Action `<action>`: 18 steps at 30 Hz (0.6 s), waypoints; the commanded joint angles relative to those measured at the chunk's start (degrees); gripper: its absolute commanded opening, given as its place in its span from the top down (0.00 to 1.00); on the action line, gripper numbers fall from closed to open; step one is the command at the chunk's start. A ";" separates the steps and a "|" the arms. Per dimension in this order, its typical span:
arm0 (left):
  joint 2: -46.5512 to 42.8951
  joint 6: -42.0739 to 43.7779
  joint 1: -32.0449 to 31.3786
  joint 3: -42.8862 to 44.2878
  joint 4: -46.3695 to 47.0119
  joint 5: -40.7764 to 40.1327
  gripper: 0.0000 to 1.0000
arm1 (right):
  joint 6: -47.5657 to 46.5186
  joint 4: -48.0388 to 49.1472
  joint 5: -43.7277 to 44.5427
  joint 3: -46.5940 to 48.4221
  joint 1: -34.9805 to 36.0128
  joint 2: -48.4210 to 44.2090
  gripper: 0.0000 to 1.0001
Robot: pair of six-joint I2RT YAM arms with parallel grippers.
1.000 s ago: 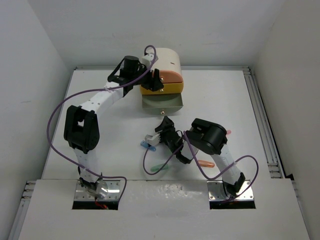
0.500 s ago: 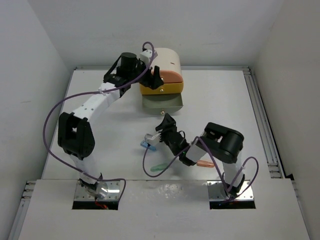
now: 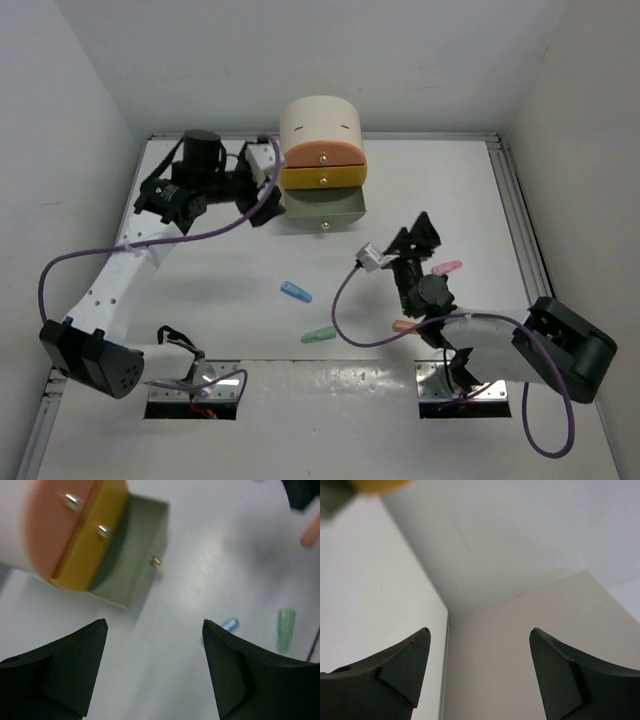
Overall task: Sort the stationery into containers
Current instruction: Pick up the stationery from the center of the board.
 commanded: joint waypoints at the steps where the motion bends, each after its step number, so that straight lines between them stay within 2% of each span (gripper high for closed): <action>1: -1.88 14.86 -2.46 -8.29 -12.01 1.04 0.17 | -0.14 -1.06 0.92 -7.57 -3.43 -4.50 0.21; 5: -2.59 17.95 -5.09 -16.48 -11.57 -0.45 0.18 | 0.55 -6.04 -1.63 -10.84 -7.92 -11.96 0.20; 6: -1.72 19.09 -7.36 -18.59 -11.66 -2.19 0.18 | 2.56 -16.16 -2.24 -10.14 -8.97 -17.38 0.19; 7: -1.19 19.53 -8.78 -19.56 -11.31 -3.43 0.18 | 10.50 -24.79 -2.77 -5.35 -11.24 -20.91 0.16; 8: -0.58 19.80 -10.09 -20.36 -10.78 -5.18 0.18 | 15.98 -37.49 -4.17 -1.91 -12.75 -24.60 0.13; 9: 0.56 20.58 -12.37 -21.84 -9.91 -7.64 0.18 | 22.21 -61.46 -9.92 2.31 -16.15 -29.60 0.10; 10: 1.10 20.94 -13.26 -22.56 -9.38 -8.53 0.18 | 30.80 -69.71 -13.20 8.53 -17.75 -30.95 0.08; 11: 2.41 21.38 -14.84 -23.43 -8.94 -9.06 0.18 | 33.15 -79.53 -14.97 10.24 -18.90 -31.75 0.07; 15: 7.07 24.28 -17.84 -24.14 -6.48 -12.40 0.18 | 41.76 -92.00 -17.00 15.52 -21.71 -31.76 0.07; 18: 10.32 25.16 -19.16 -24.32 -2.97 -13.72 0.18 | 45.20 -100.97 -24.64 18.68 -24.53 -31.58 0.07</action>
